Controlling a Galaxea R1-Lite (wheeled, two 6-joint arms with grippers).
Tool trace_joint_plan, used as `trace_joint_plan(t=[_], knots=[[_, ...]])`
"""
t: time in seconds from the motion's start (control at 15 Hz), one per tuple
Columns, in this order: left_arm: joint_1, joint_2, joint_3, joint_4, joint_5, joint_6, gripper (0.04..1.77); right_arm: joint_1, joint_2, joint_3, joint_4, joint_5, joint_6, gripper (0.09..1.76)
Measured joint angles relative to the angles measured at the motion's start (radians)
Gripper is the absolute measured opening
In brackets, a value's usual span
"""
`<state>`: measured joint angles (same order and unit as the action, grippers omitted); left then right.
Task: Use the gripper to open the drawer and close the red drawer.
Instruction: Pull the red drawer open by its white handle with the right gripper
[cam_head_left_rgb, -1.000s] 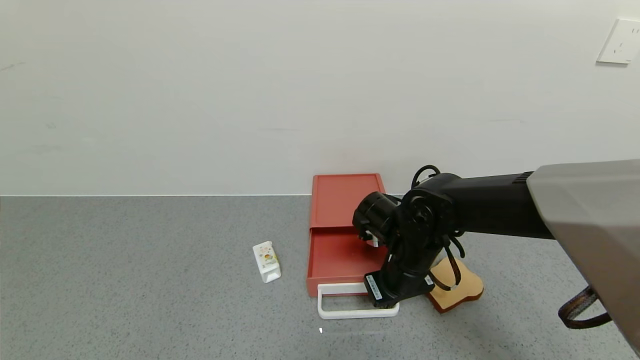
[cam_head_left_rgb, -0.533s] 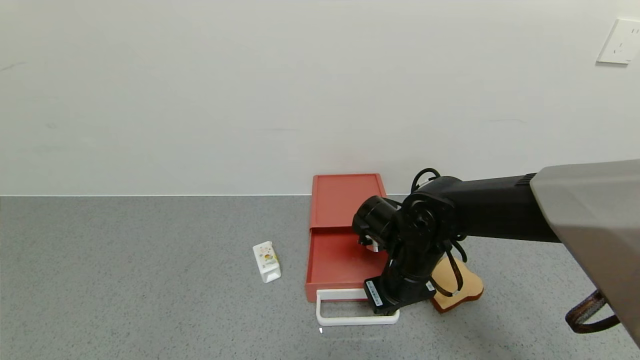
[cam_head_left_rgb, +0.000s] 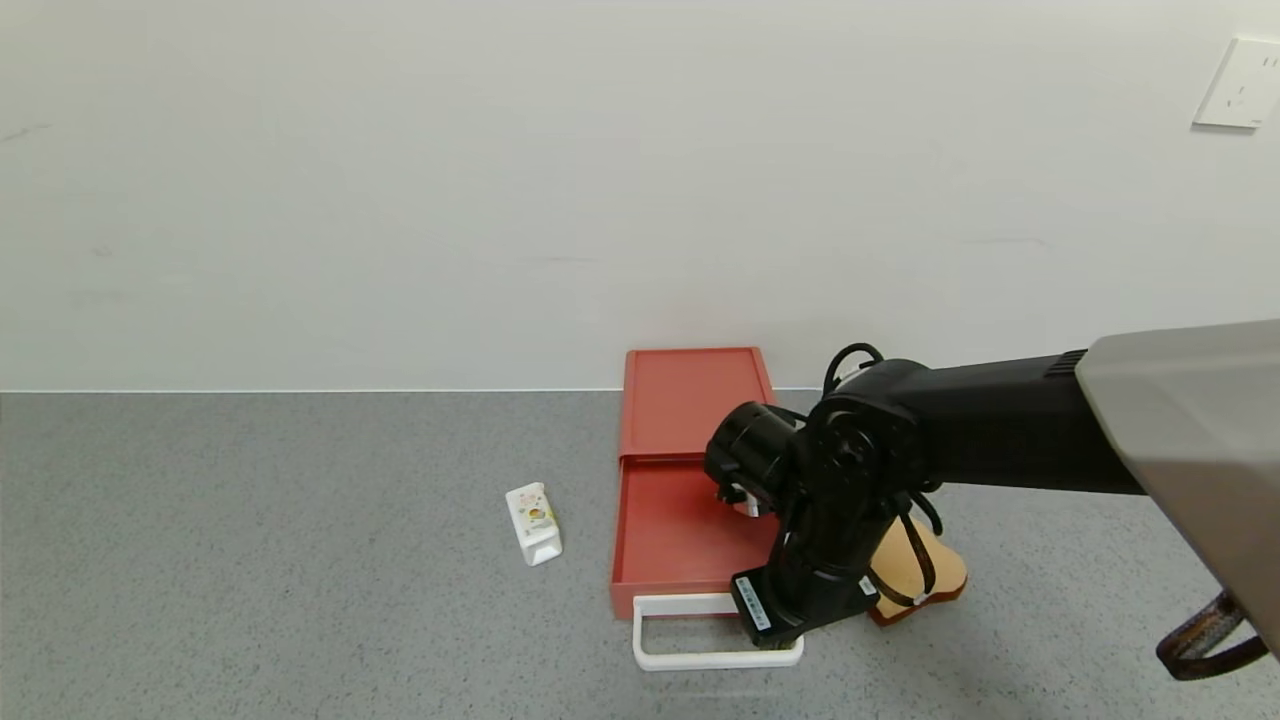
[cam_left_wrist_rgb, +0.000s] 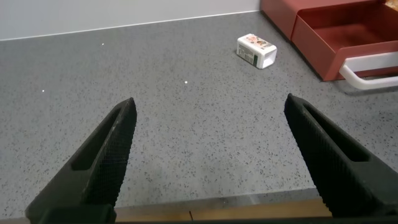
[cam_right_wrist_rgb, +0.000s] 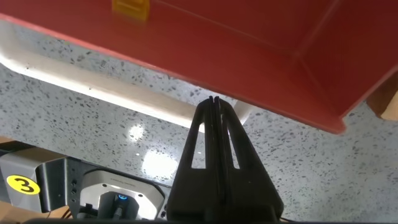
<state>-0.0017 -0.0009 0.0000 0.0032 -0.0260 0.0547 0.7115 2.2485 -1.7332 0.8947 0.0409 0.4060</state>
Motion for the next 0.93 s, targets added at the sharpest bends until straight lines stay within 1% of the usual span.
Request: trace_joint_plan(t=[0.27,0.93], knots=[[0.000,0.000,0.000,0.000,-0.001,0.000,1.72,0.000,-0.010,0.025,-0.002,0.000,0.000,0.11],[0.000,0.000,0.000,0.000,0.000,0.000,1.72,0.017,-0.036,0.043,-0.001,0.005,0.000,0.11]])
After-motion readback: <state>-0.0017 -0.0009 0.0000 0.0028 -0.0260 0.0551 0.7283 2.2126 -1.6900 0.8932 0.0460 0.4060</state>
